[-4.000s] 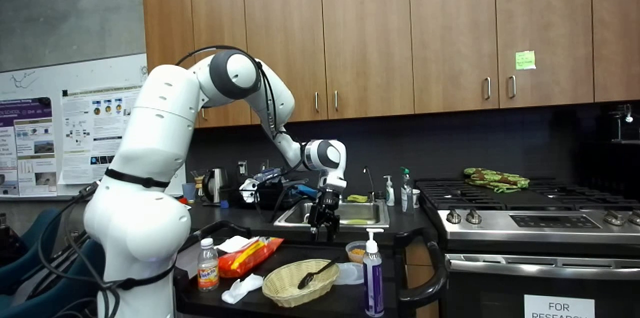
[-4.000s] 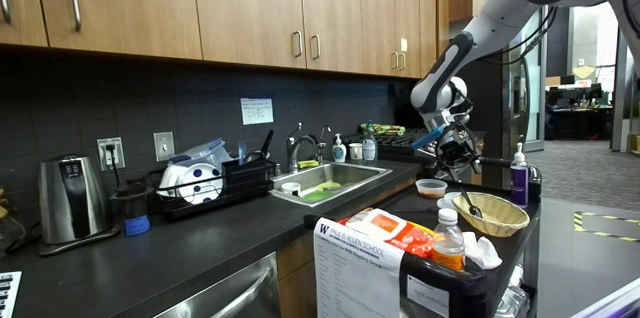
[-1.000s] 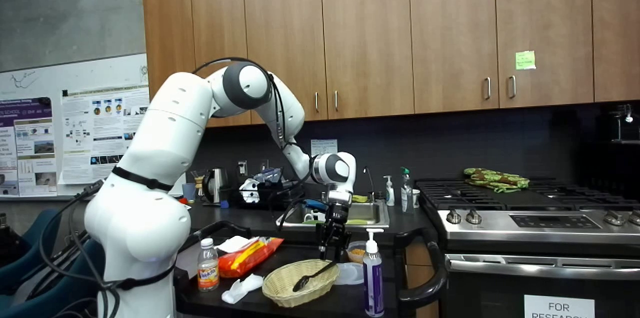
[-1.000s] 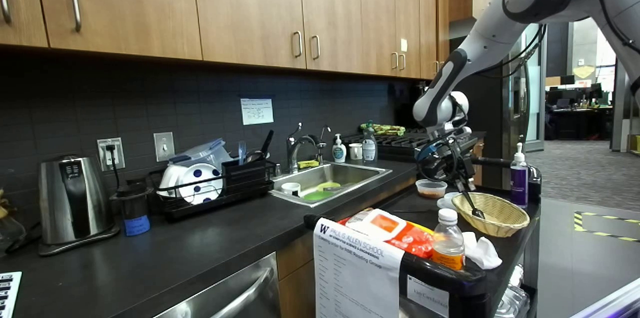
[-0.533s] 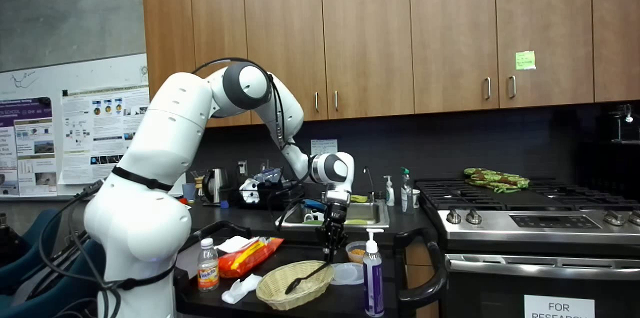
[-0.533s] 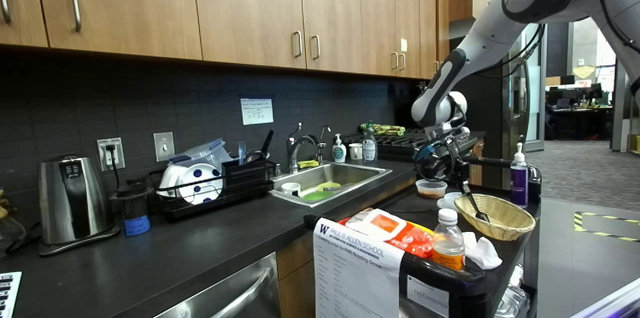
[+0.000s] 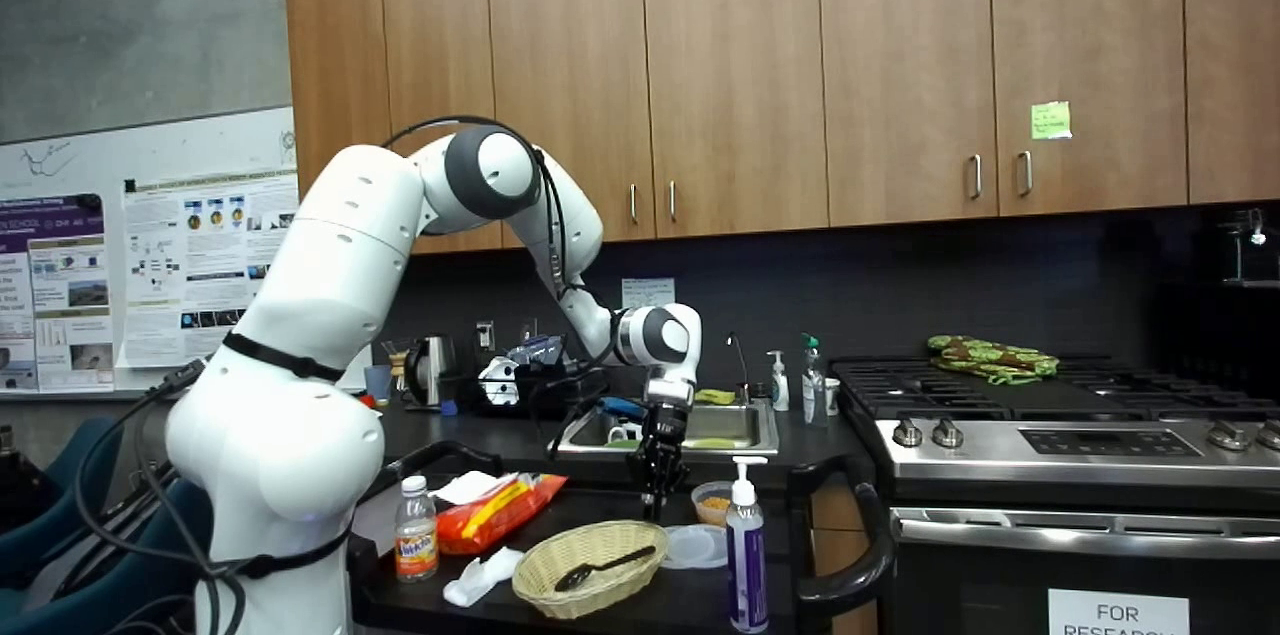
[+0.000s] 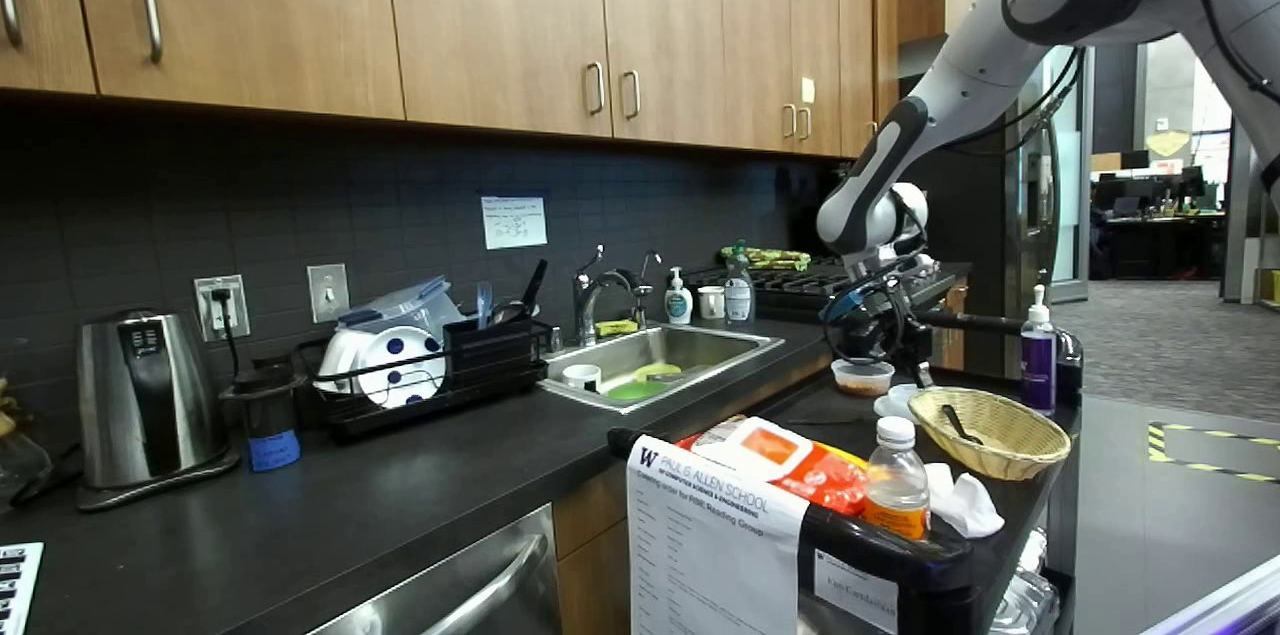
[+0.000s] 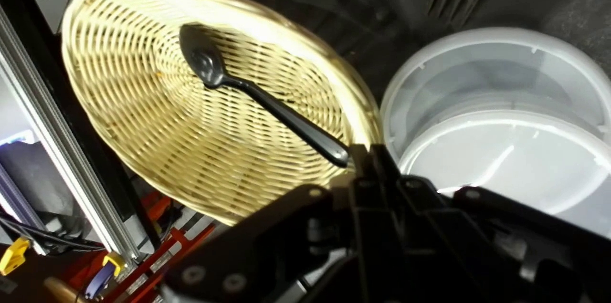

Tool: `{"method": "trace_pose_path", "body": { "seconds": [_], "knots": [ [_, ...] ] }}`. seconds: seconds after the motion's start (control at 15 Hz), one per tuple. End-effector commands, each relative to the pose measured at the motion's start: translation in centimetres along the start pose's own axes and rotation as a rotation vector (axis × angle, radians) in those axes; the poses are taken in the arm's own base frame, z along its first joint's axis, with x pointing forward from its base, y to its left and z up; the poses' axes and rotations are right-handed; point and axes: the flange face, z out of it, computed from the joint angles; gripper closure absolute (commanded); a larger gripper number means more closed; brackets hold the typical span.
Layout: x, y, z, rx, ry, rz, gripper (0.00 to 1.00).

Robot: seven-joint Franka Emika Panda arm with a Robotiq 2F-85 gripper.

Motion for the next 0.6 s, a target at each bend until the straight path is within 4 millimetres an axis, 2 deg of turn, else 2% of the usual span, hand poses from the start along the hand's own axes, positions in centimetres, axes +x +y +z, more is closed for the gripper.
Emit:
{"method": "trace_pose_path", "body": {
  "seconds": [0.0, 0.33, 0.53],
  "knots": [
    [-1.1, 1.3, -0.9, 0.026, -0.001, -0.002, 0.63],
    [-3.2, 4.1, -1.0, 0.085, 0.024, -0.102, 0.29],
    [-3.5, 6.2, -0.2, 0.125, 0.053, -0.187, 0.08]
  ]
}}
